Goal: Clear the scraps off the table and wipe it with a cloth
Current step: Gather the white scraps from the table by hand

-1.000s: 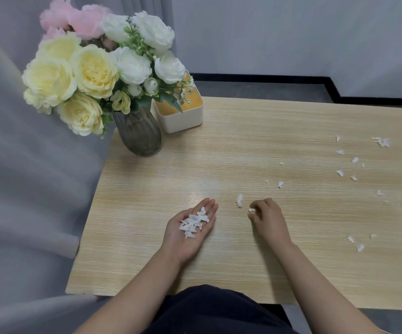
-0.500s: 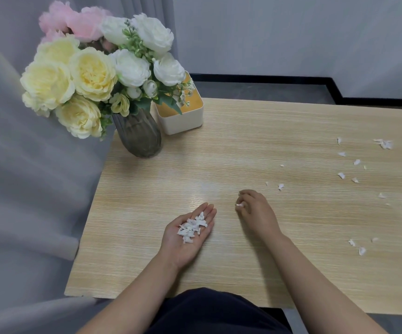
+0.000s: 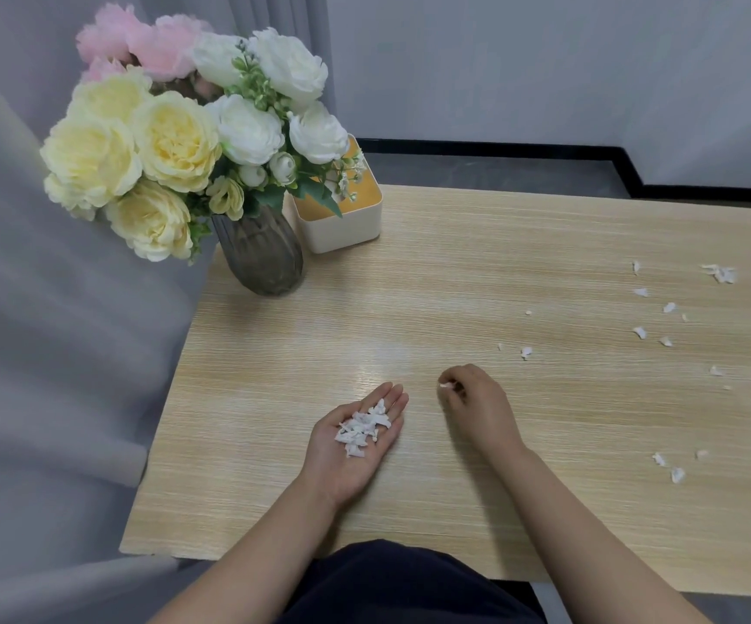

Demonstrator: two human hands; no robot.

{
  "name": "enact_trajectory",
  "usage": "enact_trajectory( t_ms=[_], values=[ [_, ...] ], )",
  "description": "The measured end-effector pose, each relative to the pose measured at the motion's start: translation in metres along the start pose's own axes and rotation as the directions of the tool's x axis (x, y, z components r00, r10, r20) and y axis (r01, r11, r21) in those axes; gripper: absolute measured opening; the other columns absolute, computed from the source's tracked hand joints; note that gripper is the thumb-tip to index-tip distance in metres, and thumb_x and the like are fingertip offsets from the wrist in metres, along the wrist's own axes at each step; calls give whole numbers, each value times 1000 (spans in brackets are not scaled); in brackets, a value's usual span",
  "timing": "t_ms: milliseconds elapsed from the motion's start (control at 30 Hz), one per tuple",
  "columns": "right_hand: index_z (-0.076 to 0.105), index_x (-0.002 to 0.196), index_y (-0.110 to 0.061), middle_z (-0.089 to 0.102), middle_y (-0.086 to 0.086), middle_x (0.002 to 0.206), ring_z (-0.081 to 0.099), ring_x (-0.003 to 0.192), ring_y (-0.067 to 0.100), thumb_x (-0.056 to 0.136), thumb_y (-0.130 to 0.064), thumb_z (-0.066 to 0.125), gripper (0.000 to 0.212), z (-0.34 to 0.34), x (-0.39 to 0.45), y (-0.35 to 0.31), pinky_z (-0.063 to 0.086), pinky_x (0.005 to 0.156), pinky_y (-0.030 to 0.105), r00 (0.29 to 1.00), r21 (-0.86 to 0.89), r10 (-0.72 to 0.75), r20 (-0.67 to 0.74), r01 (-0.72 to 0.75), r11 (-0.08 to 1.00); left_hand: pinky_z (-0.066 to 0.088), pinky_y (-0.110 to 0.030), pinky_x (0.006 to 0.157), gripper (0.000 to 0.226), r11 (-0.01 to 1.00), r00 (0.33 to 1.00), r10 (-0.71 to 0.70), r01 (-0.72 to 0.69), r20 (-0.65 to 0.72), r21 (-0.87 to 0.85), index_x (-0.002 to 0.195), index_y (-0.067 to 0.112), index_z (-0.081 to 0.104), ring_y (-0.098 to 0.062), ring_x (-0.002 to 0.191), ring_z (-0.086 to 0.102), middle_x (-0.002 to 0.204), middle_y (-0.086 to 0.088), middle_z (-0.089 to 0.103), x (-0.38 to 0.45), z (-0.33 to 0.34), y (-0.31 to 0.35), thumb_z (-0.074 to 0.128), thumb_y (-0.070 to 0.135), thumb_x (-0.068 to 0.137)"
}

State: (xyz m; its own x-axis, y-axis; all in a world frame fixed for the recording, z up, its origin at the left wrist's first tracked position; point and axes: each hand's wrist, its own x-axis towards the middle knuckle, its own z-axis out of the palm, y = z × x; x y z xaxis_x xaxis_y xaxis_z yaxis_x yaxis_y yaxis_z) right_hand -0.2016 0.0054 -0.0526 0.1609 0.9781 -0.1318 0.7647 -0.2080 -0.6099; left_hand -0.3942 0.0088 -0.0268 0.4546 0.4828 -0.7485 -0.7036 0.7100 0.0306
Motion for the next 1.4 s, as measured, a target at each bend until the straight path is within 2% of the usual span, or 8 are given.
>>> enact_trajectory(
  t_ms=[200,300,400,567,667,867,1067,1400],
  values=[
    [64,97,-13,59,-7,91,55,82,8,87,-11,63,10,-16,-13,-54,43,77,19,986,184,-164,-21,165,969,38,-41,105,40,1000,1000,8,-8,-28,-11,107,-12,65,-34,110,58,116,-25,63,2,6,-5,38,8,85],
    [64,95,-15,58,-10,91,49,84,2,89,-17,59,8,-13,-21,-70,36,77,13,957,160,-287,48,277,948,57,-35,69,30,997,999,19,-22,-46,-68,80,-11,67,-27,73,68,82,-20,68,0,12,-9,42,5,84],
    [66,96,-14,61,-5,93,50,88,7,89,-30,45,27,-5,-27,-75,35,78,17,925,130,-359,128,343,930,53,-21,48,20,992,995,-1,-12,-95,-128,68,-4,61,-19,50,62,62,-12,60,1,15,-11,46,2,80],
    [70,100,-12,65,2,97,55,94,21,84,-25,50,28,1,-25,-68,44,84,33,885,29,-417,207,420,907,45,-14,43,12,996,995,6,-15,-101,-91,74,-1,60,-13,48,57,61,-9,57,4,14,-12,48,2,78],
    [69,104,-18,64,-4,100,49,96,15,87,-33,50,30,-3,-24,-64,40,85,25,888,46,-423,179,422,905,45,-18,38,9,995,998,-8,2,-59,-103,72,-1,58,-16,43,58,56,-10,57,2,19,-15,50,0,76],
    [70,103,-19,64,-8,100,47,98,7,87,-41,46,36,-23,-15,-48,27,86,8,940,126,-329,90,317,940,56,-28,59,19,993,1000,-9,7,-9,-120,80,-6,63,-23,62,65,75,-15,63,12,29,-21,46,3,82],
    [69,104,-17,62,-9,99,51,99,10,88,-25,63,18,-48,4,-10,32,87,17,978,127,-209,-4,207,970,40,-44,101,40,1000,1000,9,-9,0,10,105,-12,65,-36,105,61,115,-26,63,29,36,-31,37,10,88],
    [65,111,-6,62,10,109,59,99,24,90,-14,59,24,-94,75,87,43,87,31,988,26,141,-55,-140,990,47,-49,87,44,999,999,33,-33,33,3,102,-11,68,-36,98,67,117,-22,63,43,65,-63,36,12,82]
  ],
)
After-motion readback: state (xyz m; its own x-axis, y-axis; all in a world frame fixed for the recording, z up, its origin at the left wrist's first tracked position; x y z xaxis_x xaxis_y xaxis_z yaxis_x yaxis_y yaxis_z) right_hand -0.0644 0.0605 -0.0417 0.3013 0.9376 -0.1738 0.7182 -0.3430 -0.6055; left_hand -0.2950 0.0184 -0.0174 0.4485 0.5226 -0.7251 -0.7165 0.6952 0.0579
